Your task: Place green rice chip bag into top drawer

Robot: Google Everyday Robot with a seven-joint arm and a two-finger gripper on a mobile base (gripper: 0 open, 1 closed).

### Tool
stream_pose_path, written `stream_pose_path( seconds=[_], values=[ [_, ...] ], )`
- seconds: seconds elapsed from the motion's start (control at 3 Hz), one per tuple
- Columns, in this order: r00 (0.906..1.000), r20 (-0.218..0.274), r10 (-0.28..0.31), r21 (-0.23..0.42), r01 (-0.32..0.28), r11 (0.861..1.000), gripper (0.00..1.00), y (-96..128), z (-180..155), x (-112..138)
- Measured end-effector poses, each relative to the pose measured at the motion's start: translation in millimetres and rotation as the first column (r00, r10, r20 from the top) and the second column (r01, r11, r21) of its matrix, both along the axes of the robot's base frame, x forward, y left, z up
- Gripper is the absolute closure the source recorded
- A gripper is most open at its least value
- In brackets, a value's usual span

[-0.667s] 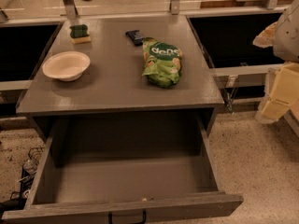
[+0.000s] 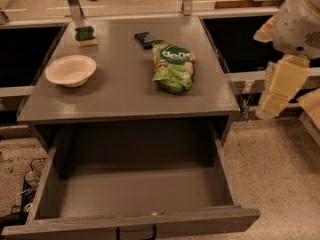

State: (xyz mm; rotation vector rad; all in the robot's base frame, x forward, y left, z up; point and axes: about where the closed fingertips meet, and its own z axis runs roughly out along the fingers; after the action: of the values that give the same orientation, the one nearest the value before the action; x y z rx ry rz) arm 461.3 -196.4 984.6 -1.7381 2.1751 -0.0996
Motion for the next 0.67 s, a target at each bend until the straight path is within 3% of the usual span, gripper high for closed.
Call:
stream_pose_path(
  seconds=[0.67],
  values=[
    [0.9944,-0.01,0.106,0.03,-0.105,0.994,0.0,55.2,-0.5,47.5]
  ],
)
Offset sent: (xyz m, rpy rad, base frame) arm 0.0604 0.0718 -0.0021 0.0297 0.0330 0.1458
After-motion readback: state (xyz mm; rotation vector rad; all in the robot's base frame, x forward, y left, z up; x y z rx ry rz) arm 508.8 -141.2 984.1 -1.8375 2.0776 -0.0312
